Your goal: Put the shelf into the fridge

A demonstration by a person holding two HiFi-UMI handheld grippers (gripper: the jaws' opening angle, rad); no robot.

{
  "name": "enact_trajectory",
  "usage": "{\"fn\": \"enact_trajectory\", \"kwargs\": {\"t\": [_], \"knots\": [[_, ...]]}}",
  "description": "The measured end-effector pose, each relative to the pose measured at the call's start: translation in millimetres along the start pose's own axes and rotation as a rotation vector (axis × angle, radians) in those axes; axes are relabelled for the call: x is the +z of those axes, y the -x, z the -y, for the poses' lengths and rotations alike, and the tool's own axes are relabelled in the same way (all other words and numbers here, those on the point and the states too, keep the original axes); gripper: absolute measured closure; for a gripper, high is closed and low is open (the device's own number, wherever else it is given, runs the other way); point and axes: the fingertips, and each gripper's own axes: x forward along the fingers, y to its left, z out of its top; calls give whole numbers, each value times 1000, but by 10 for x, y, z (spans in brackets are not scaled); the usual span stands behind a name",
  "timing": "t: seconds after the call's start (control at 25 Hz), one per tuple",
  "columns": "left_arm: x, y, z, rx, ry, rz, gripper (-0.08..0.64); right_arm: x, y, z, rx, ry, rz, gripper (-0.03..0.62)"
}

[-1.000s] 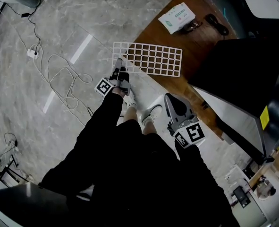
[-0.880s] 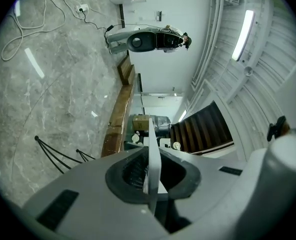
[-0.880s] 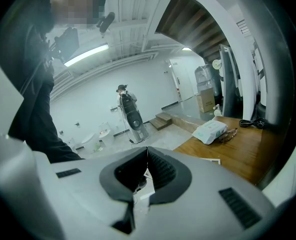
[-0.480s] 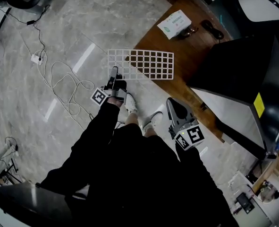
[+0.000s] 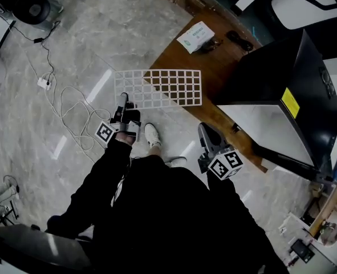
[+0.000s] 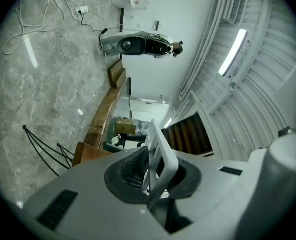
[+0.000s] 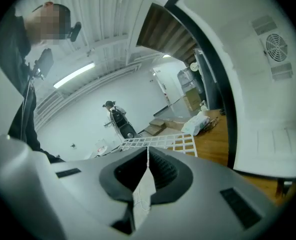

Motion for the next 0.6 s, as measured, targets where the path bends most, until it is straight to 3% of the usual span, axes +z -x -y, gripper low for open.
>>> {"fn": "enact_trajectory", "kwargs": {"t": [0.24, 0.28, 0.36, 0.48, 0.6], "knots": [[-104, 368, 536, -23, 8, 38, 520, -163, 398, 185, -14, -226, 59, 572], [-165, 450, 651, -32, 3, 39, 520, -187, 492, 177, 5, -267, 67, 541], [-236, 563, 847, -49, -4, 44, 520, -218, 573, 139, 56, -360, 84, 417], [-243, 664, 1028, -61, 11, 67, 518, -201, 512, 85, 107, -512, 120, 381], [-291, 759, 1179, -72, 22, 72, 518, -97, 393, 11, 214, -620, 183, 309]]}}
